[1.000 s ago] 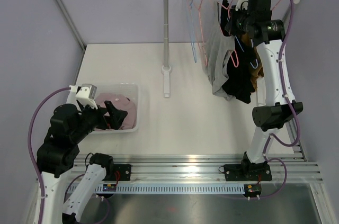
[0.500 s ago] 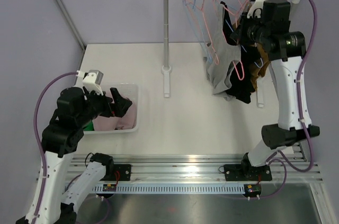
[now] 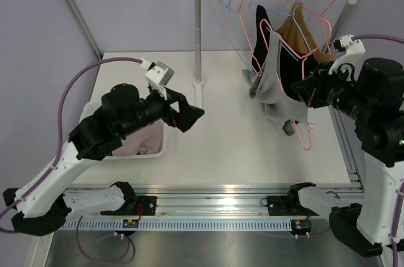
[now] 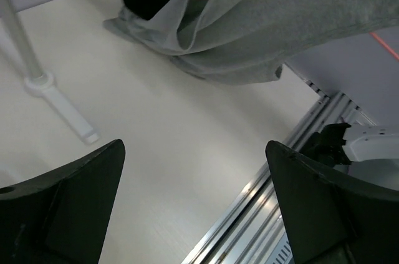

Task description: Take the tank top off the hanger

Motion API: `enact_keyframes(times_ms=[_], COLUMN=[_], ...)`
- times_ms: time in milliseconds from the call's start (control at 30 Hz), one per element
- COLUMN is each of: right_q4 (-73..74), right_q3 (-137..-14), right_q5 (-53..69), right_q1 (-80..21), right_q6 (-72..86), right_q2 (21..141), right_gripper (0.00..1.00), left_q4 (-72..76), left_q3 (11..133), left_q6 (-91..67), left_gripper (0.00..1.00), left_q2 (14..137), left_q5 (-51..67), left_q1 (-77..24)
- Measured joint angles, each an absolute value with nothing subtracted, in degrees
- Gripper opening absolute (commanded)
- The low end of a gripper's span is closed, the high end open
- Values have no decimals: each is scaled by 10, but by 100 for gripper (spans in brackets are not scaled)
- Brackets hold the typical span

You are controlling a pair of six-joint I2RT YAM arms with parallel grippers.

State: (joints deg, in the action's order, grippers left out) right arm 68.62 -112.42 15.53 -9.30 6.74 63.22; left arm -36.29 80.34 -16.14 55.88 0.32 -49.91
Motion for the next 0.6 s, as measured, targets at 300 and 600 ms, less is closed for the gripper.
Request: enact_keyframes(times_ms=[300, 600], right_q4=[736, 737], right_q3=[-1135, -1053], right_q5=[216, 279], right_q1=[-99, -130], right_q6=[77, 75], right_q2=[549, 530], right_gripper=[0, 0], left_q4=[-200, -92], left_q3=[817, 892], left_q6=[-121, -101], left_gripper=[99, 94], left_q2=[677, 719], left_q5=[-91, -117], left_q1=[-672, -684])
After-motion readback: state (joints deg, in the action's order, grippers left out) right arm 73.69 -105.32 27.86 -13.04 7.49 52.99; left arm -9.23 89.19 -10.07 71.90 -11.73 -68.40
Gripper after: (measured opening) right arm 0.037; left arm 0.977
